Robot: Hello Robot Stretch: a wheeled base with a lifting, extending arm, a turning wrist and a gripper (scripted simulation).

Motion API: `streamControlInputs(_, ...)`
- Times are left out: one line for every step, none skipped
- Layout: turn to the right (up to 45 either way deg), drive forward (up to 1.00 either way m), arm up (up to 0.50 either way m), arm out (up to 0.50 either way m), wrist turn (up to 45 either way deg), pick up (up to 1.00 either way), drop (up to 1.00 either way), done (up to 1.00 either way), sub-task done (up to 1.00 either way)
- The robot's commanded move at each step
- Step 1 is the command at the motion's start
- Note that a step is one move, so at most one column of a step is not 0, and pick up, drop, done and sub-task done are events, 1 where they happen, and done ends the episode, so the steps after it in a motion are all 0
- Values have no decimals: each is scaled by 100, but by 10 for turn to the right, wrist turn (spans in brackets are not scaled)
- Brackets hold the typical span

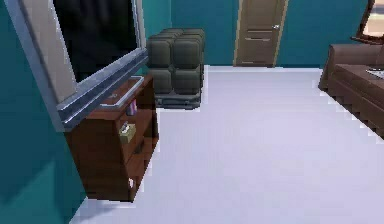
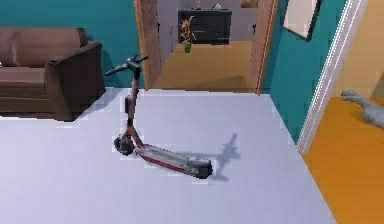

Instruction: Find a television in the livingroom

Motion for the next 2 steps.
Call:
streamControlInputs(60, 0, 0, 0, 0, 0, 0, 0, 0)
streamControlInputs(0, 45, 0, 0, 0, 0, 0, 0, 0)
